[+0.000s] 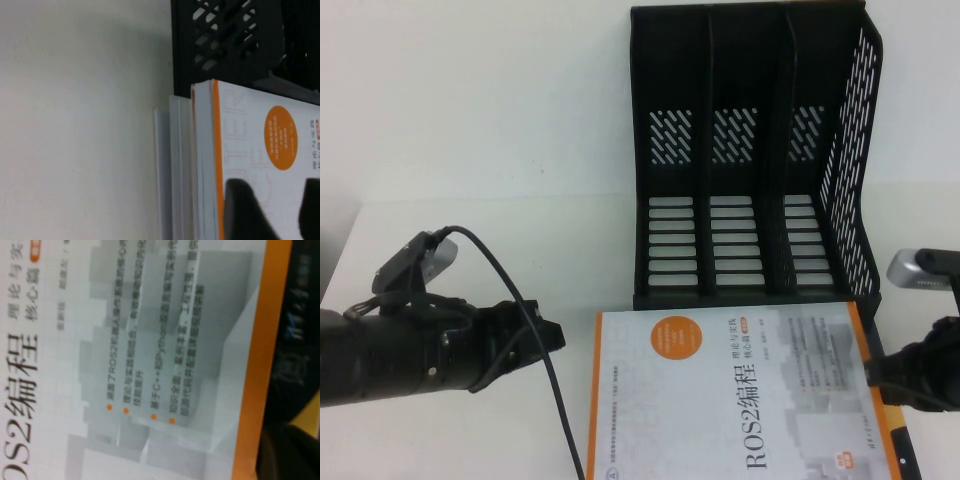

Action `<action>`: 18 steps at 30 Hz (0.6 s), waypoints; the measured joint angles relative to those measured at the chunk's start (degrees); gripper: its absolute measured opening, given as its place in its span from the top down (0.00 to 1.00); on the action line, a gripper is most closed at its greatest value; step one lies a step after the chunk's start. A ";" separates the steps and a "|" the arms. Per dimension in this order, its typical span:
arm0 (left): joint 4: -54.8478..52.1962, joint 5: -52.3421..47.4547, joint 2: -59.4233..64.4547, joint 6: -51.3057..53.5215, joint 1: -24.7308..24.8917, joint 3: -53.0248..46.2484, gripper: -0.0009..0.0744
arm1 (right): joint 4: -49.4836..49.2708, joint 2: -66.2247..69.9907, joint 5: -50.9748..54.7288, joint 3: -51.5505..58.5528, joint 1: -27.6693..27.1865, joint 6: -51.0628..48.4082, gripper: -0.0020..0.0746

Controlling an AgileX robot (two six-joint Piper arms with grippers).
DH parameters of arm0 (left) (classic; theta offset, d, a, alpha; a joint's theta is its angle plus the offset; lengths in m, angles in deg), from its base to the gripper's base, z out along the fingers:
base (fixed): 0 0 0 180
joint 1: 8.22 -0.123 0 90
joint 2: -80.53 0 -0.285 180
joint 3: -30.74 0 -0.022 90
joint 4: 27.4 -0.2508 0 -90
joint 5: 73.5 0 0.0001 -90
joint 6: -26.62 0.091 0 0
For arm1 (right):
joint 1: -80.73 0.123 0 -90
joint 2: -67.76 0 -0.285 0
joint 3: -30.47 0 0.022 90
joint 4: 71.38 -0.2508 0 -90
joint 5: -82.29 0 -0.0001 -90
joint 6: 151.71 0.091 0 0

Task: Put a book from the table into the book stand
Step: Push book with right arm

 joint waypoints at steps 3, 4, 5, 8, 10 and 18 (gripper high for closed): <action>0.00 -0.40 0.69 -0.67 0.00 0.00 0.58 | -1.09 0.23 0.00 -0.66 0.16 0.00 0.97; 0.00 -0.71 0.81 -1.05 0.00 0.00 0.56 | -1.22 0.41 0.00 -0.81 0.16 0.00 0.97; 0.00 -0.86 0.95 -1.55 0.00 0.00 0.55 | -1.22 0.93 -0.10 -0.81 0.16 0.00 0.97; 0.07 -0.86 1.28 -2.66 0.00 0.00 0.53 | -1.22 3.01 -0.22 -0.85 0.16 0.00 0.97; 0.07 -1.44 1.28 -2.90 -0.62 0.09 0.52 | -1.54 4.51 -0.22 -1.00 0.16 0.00 0.97; -1.36 -10.82 1.28 -2.62 -11.41 0.54 0.48 | -3.13 6.02 -0.22 -1.96 0.16 0.00 0.97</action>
